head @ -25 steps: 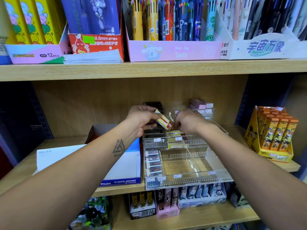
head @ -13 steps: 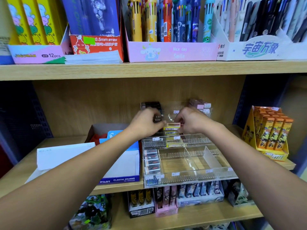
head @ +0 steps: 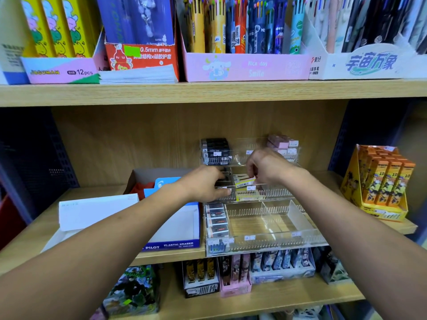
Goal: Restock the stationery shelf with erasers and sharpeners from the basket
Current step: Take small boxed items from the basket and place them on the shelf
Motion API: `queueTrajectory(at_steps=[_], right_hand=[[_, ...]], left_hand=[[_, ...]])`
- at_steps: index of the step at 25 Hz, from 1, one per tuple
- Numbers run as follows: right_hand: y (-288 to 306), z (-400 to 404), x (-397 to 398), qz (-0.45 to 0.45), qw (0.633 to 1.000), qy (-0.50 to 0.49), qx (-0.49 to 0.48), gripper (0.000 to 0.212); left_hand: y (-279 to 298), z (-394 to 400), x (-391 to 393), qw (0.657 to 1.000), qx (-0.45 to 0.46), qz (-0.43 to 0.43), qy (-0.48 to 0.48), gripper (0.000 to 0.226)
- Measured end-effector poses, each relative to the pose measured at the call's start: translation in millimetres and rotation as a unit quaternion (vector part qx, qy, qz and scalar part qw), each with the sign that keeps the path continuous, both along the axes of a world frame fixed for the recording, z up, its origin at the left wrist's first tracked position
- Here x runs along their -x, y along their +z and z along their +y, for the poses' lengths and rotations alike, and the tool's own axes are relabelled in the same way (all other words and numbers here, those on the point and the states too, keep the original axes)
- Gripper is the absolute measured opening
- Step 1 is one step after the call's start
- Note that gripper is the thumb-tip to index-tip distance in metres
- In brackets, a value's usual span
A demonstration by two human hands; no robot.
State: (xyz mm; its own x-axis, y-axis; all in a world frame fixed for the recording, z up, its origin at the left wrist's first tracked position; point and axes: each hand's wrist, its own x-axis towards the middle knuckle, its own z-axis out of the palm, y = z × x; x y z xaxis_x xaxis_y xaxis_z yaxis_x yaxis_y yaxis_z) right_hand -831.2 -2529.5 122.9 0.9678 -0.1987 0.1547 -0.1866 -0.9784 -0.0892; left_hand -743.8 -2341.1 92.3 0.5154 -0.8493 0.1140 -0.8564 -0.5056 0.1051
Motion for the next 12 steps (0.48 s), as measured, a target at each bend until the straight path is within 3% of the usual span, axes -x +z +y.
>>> queueTrajectory(at_steps=[10,12], right_hand=[[-7.8,11.1,-3.0,0.016,1.0,-0.013,-0.013,0.011],[-2.7,19.2,6.2,0.007,0.999,-0.002,-0.036,0.017]], left_hand=[[3.7,-3.6,4.8,0.999,-0.01,0.03,0.022,0.044],[5.5,-2.1,15.4,0.999,-0.01,0.005,0.032,0.041]])
